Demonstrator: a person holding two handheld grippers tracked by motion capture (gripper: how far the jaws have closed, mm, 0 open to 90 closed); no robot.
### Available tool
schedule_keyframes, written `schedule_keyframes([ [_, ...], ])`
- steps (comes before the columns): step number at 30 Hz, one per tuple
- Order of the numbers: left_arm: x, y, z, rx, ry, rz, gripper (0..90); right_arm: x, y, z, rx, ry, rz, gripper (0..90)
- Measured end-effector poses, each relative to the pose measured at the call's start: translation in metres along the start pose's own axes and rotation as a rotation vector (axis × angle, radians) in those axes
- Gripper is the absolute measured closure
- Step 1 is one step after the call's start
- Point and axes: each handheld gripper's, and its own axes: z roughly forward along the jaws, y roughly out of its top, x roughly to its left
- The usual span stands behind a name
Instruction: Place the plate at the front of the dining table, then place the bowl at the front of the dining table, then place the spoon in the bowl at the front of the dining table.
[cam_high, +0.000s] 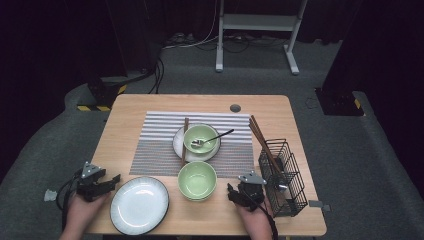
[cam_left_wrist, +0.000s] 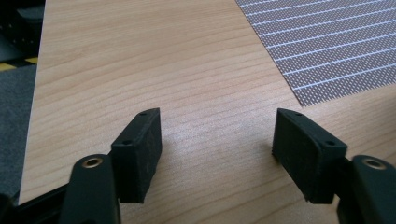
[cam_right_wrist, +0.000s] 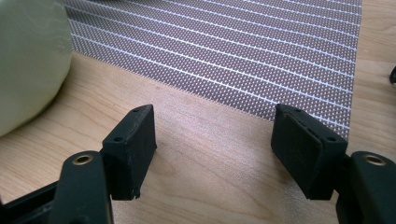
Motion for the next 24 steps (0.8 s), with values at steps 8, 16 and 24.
schedule_keyframes([
  [8, -0.0060, -0.0015, -0.0013, 0.004, 0.004, 0.002, 28.1, 0.0051, 0.0017, 0.0025, 0.003, -0.027, -0.007, 30.4],
  [16, -0.0060, -0.0022, -0.0021, 0.000, -0.004, 0.011, 29.6, 0.0059, 0.0032, 0.0040, 0.005, -0.026, -0.012, 29.9],
  [24, -0.0067, -0.0028, -0.0026, -0.001, 0.000, 0.004, 29.8, 0.0067, 0.0030, 0.0037, 0.008, -0.021, -0.008, 29.1],
])
